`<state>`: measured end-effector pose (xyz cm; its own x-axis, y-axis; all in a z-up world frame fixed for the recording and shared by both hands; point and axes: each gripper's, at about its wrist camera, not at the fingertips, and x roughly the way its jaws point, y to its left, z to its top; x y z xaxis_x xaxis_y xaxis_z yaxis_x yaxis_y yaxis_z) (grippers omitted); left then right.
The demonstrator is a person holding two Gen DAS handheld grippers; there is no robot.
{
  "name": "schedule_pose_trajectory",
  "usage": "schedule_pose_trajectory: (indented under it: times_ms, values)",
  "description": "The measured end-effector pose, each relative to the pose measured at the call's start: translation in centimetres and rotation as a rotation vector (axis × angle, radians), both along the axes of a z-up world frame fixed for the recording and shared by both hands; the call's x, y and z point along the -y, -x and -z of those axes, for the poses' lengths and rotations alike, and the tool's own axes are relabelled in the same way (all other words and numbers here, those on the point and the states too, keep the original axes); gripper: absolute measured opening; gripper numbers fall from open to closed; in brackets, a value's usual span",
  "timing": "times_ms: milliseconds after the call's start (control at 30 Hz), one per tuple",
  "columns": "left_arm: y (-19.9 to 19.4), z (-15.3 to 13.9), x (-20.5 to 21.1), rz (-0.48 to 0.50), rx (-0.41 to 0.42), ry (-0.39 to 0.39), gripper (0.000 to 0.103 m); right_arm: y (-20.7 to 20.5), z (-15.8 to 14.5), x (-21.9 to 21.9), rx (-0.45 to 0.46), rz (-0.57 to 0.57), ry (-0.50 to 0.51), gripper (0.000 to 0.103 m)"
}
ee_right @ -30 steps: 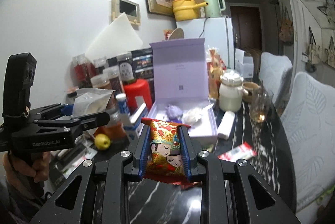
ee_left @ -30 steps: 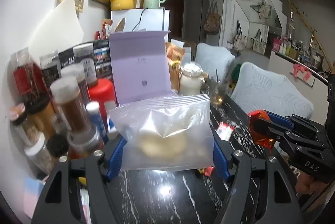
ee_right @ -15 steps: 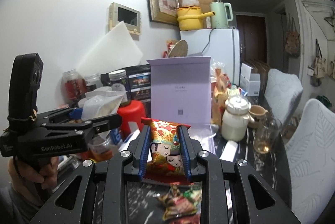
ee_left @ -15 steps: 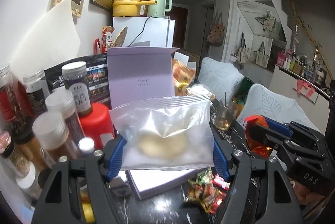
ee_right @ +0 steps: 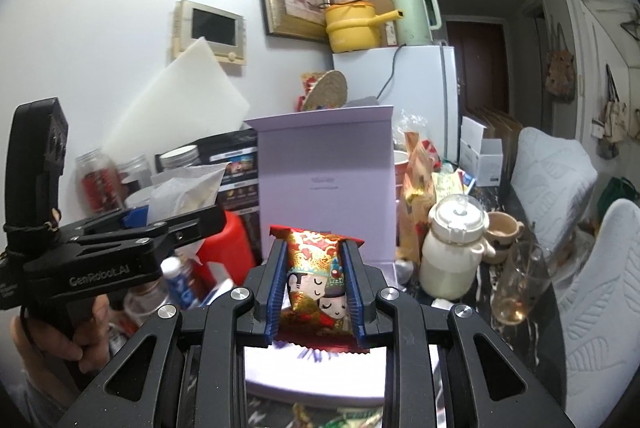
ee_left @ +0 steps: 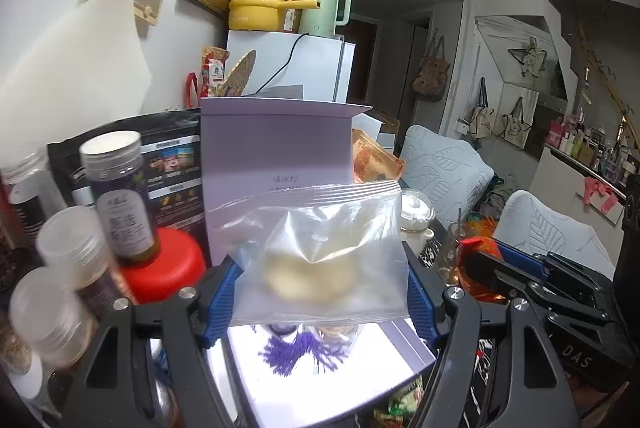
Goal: Organize soft objects
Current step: 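Lift the zip bag and red snack packet with both grippers over the lavender box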
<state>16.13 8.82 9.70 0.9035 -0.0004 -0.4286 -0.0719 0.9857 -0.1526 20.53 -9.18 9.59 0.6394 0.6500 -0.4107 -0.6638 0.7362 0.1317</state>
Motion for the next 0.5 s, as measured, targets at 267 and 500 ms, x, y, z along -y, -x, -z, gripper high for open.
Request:
schedule_pose_trajectory:
  times_ms: [267, 500]
  values:
    - [-3.9, 1.1, -0.6, 0.002, -0.02, 0.014, 0.071, -4.4, 0.8, -1.4, -0.009, 0.009, 0.004, 0.027]
    - [-7.0, 3.0, -1.8, -0.018, -0.067, 0.02, 0.071, -7.6, 2.0, -2.8, -0.026, 0.007, 0.022, 0.027]
